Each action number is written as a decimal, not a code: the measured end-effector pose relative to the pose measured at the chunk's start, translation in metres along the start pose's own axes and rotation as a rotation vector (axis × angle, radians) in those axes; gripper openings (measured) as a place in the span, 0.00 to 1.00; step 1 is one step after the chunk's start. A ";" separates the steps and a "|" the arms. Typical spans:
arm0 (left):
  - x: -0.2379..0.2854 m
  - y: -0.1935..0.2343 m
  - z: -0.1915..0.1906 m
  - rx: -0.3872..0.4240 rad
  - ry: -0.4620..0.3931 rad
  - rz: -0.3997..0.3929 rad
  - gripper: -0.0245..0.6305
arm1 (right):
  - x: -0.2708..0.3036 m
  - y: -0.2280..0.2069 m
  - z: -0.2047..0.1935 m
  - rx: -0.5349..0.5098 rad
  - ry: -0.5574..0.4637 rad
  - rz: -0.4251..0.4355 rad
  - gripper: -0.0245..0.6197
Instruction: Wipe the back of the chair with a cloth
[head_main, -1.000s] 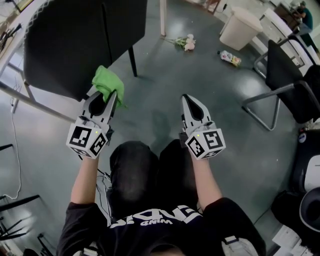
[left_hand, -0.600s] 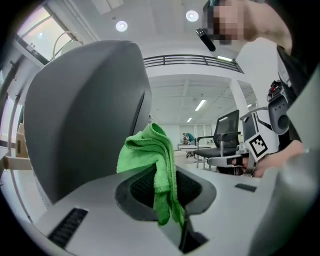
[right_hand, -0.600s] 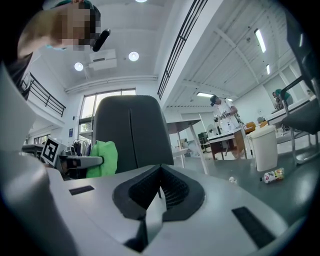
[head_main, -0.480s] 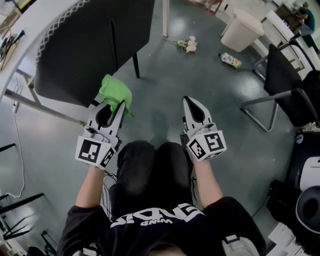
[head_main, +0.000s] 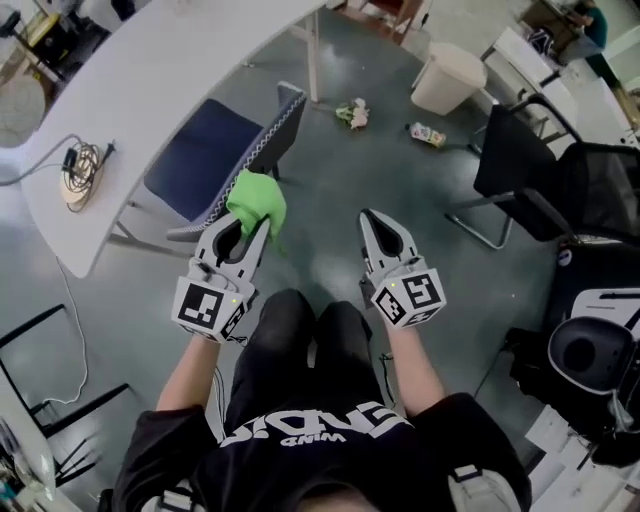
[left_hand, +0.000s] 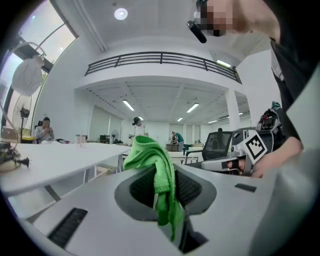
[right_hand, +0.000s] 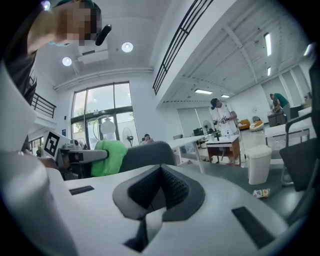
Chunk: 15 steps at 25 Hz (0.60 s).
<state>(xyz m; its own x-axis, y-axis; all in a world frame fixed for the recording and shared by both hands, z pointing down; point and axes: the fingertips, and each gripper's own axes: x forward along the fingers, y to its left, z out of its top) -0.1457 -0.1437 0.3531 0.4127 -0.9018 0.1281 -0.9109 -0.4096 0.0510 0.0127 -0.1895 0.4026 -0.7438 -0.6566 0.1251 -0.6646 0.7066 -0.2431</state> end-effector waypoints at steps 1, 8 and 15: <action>-0.007 0.000 0.029 -0.008 0.007 -0.004 0.14 | -0.005 0.011 0.029 0.003 0.005 -0.001 0.03; -0.048 -0.001 0.196 -0.036 0.008 -0.048 0.14 | -0.043 0.070 0.196 0.005 -0.004 -0.036 0.03; -0.075 -0.023 0.239 -0.014 -0.005 -0.078 0.14 | -0.085 0.094 0.248 -0.023 -0.035 -0.057 0.03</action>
<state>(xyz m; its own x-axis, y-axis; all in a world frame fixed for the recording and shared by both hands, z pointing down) -0.1544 -0.0994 0.1057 0.4824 -0.8680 0.1179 -0.8759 -0.4767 0.0743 0.0311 -0.1330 0.1307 -0.7022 -0.7043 0.1041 -0.7074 0.6736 -0.2140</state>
